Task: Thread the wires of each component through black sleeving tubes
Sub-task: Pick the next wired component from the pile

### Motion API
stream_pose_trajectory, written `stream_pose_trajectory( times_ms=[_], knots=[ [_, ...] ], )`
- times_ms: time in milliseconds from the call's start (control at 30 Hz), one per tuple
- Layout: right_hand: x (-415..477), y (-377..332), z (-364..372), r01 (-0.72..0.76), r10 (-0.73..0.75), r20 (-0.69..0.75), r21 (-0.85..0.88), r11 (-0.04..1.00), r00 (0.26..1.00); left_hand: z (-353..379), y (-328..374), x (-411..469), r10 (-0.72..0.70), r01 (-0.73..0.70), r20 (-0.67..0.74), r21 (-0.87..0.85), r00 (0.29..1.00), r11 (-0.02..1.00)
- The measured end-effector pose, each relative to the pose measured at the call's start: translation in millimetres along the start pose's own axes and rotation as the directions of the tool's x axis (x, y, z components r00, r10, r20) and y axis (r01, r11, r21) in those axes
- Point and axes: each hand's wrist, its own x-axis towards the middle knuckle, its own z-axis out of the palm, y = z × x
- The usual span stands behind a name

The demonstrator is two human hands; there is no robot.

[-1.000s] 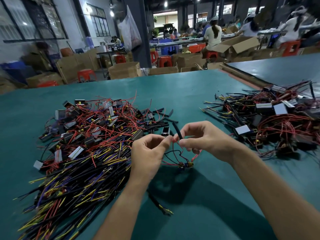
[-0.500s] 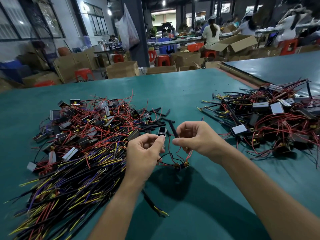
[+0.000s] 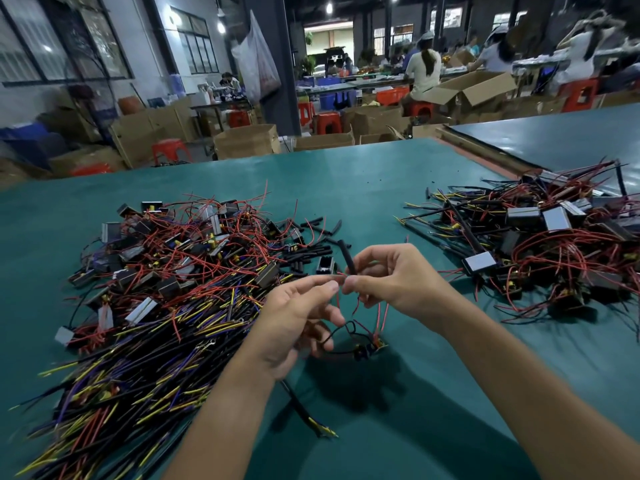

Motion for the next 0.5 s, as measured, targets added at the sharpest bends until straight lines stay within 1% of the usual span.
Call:
stream_pose_trajectory(
  times_ms=[67,100,200,267,333,400,500],
  knots=[
    [-0.3,0.2,0.3,-0.005,0.005,-0.006,0.003,1.000,1.000,-0.9,2.3,-0.3,-0.027,0.027,0.015,-0.027,1.000,0.999],
    [-0.4,0.7,0.4,-0.010,0.010,-0.004,-0.002,1.000,1.000,-0.5,2.1,-0.3,-0.004,0.004,-0.001,-0.013,1.000,1.000],
    [-1.3,1.4,0.9,-0.029,0.030,0.058,-0.018,0.999,0.998,2.1,-1.8,0.7,0.123,-0.115,-0.093,0.080,0.988,0.990],
    [-2.4,0.7,0.2,-0.027,0.029,0.091,-0.030,0.999,0.995,3.5,-5.0,2.3,0.187,-0.168,-0.149,0.135,0.971,0.977],
    [-2.5,-0.5,-1.9,-0.012,0.015,0.066,-0.048,0.999,0.998,3.6,-7.1,3.9,0.235,-0.206,-0.190,0.158,0.953,0.966],
    [-1.9,-1.7,-3.9,0.006,-0.006,0.005,-0.043,0.999,1.000,3.6,-8.7,4.9,0.284,-0.248,-0.212,0.180,0.935,0.952],
    [-1.1,-4.5,-4.6,0.039,-0.037,-0.079,0.020,0.999,0.996,4.8,-9.3,5.0,0.321,-0.281,-0.209,0.198,0.924,0.939]
  ],
)
